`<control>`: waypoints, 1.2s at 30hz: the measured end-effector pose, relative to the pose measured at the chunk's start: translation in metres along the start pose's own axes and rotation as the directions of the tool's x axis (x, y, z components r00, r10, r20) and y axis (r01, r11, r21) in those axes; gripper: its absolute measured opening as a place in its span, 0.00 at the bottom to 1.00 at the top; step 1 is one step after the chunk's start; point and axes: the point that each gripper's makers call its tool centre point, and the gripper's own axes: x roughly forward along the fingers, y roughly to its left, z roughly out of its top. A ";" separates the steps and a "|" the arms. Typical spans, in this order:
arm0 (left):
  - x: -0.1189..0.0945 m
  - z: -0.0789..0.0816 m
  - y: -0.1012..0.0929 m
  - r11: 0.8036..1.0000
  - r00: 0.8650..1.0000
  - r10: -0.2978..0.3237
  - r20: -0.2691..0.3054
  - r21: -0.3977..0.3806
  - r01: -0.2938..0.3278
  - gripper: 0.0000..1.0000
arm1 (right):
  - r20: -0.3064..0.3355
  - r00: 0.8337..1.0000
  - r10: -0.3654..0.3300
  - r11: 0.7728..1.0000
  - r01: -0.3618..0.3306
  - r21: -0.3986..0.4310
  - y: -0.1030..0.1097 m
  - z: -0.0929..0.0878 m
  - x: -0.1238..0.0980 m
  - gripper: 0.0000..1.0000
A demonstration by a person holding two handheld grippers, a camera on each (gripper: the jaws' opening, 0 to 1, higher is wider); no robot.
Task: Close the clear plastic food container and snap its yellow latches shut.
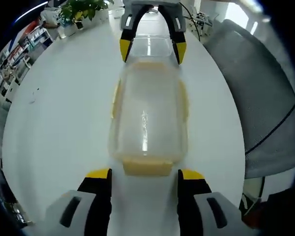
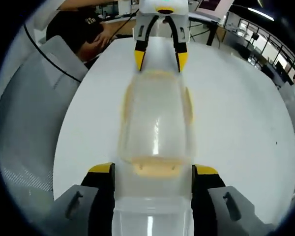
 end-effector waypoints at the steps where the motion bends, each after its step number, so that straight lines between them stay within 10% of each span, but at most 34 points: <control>1: 0.000 -0.001 0.001 1.000 1.000 -0.005 -0.007 0.001 0.005 0.48 | -0.003 1.000 -0.001 1.000 0.001 -0.004 -0.001 0.000 0.001 0.59; 15: 0.008 0.002 0.007 0.999 0.999 -0.033 -0.010 0.003 0.033 0.37 | -0.063 0.998 0.016 1.000 -0.015 0.016 -0.008 -0.001 0.004 0.37; 36: 0.012 0.004 0.003 1.000 1.000 -0.026 -0.016 -0.015 0.026 0.33 | -0.154 0.988 0.011 1.000 -0.008 0.019 -0.011 -0.004 0.010 0.36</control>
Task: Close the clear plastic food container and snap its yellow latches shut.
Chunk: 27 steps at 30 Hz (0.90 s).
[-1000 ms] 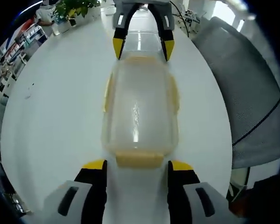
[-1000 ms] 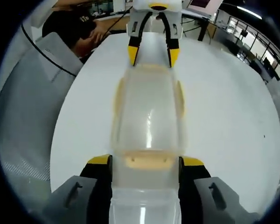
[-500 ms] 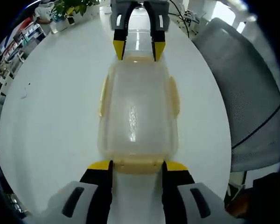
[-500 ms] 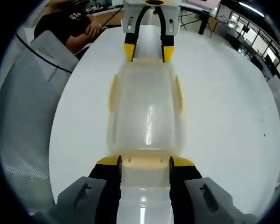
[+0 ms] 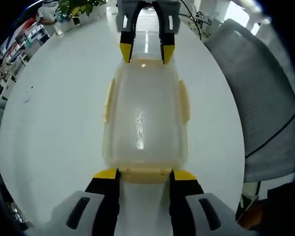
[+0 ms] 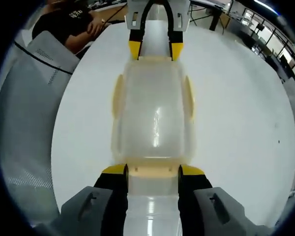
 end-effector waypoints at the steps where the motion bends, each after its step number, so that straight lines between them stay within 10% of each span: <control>1: 0.000 0.000 0.000 1.000 1.000 0.000 0.000 -0.001 0.000 0.33 | -0.005 1.000 0.003 1.000 -0.003 0.003 0.000 0.000 0.000 0.36; 27: -0.011 -0.005 -0.007 0.999 0.999 -0.010 -0.035 -0.039 0.009 0.33 | -0.003 1.000 0.007 1.000 -0.007 -0.008 -0.001 0.010 -0.009 0.35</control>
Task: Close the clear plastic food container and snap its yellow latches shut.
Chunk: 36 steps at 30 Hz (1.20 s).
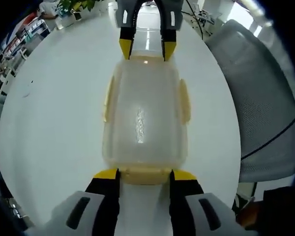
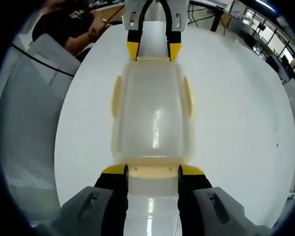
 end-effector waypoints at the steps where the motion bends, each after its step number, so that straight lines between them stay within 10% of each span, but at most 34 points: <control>1: -0.002 0.000 0.000 1.000 1.000 0.002 0.004 -0.004 -0.002 0.33 | 0.004 1.000 -0.002 1.000 0.002 -0.001 0.000 0.001 -0.002 0.35; 21: -0.055 0.029 -0.017 0.997 0.998 0.065 0.012 -0.031 -0.064 0.33 | 0.076 0.997 -0.019 0.998 0.024 -0.062 0.008 0.010 -0.055 0.35; 36: -0.051 0.096 -0.016 0.996 0.996 0.089 0.001 -0.011 -0.089 0.33 | 0.095 0.994 -0.055 0.996 0.061 -0.063 0.008 -0.044 -0.096 0.35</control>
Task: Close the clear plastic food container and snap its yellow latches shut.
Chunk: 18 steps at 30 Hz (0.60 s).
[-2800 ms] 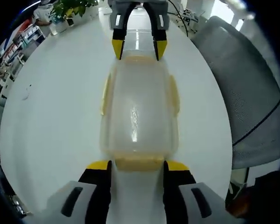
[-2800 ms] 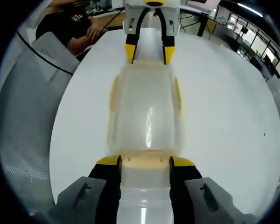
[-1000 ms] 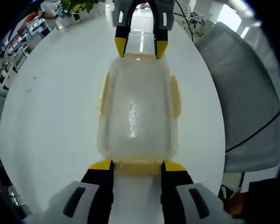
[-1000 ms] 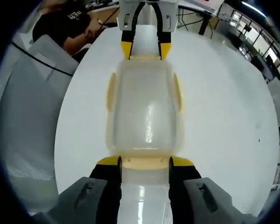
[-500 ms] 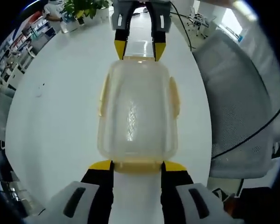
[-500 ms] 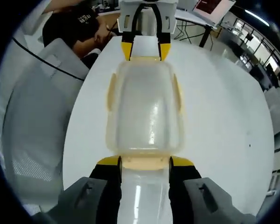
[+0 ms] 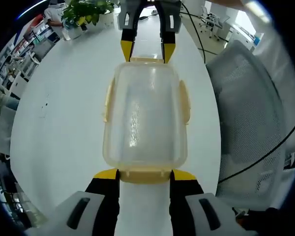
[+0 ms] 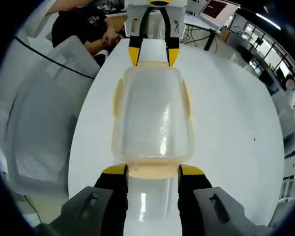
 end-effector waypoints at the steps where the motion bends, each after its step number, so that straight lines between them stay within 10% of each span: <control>1: 0.002 0.005 0.000 1.000 1.000 -0.002 0.000 0.001 0.002 0.33 | -0.001 1.000 -0.003 1.000 0.003 0.002 0.000 -0.005 -0.002 0.35; 18: 0.035 0.086 0.007 0.998 0.999 -0.041 0.018 0.043 0.040 0.33 | -0.028 0.999 -0.015 0.998 0.017 0.057 0.001 -0.088 -0.032 0.35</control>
